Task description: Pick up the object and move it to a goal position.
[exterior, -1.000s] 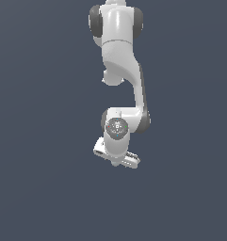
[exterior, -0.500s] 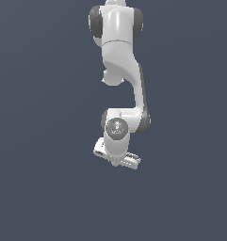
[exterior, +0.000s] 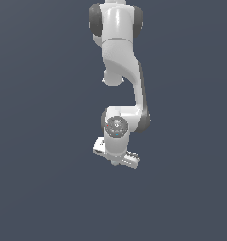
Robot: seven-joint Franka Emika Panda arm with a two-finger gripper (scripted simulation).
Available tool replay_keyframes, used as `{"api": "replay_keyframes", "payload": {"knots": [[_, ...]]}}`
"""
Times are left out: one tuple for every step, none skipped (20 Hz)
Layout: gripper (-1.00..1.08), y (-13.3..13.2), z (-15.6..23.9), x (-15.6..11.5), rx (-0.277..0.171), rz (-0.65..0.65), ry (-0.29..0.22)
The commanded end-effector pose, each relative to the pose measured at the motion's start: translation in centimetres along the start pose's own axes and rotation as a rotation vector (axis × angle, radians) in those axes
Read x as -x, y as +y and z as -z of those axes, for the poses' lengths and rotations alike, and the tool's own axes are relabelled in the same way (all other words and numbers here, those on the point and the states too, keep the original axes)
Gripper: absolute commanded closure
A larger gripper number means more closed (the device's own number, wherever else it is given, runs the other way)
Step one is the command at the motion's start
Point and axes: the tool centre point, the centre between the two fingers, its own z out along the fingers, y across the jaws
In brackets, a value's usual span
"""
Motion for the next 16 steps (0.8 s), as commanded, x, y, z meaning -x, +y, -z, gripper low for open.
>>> {"api": "replay_keyframes", "payload": {"knots": [[1.08, 0.2, 0.6, 0.2, 0.0, 0.0, 0.001], [1.08, 0.4, 0.9, 0.3, 0.0, 0.0, 0.001], [1.08, 0.5, 1.2, 0.4, 0.0, 0.0, 0.001], [1.08, 0.7, 1.6, 0.6, 0.0, 0.0, 0.001], [1.08, 0.9, 2.0, 0.7, 0.0, 0.0, 0.001], [1.08, 1.1, 2.5, 0.9, 0.0, 0.0, 0.001], [1.08, 1.3, 3.0, 1.1, 0.0, 0.0, 0.001], [1.08, 1.6, 3.5, 1.3, 0.0, 0.0, 0.001], [1.08, 1.8, 4.1, 1.6, 0.0, 0.0, 0.001], [1.08, 2.1, 4.7, 1.8, 0.0, 0.0, 0.001], [1.08, 2.4, 5.4, 2.1, -0.001, 0.0, 0.001], [1.08, 2.8, 6.2, 2.4, -0.001, 0.0, 0.001], [1.08, 3.1, 6.9, 2.7, -0.001, 0.0, 0.001], [1.08, 3.5, 7.7, 3.0, -0.001, 0.0, 0.001], [1.08, 3.8, 8.5, 3.3, -0.001, 0.0, 0.001], [1.08, 4.2, 9.4, 3.7, -0.001, 0.0, 0.001]]}}
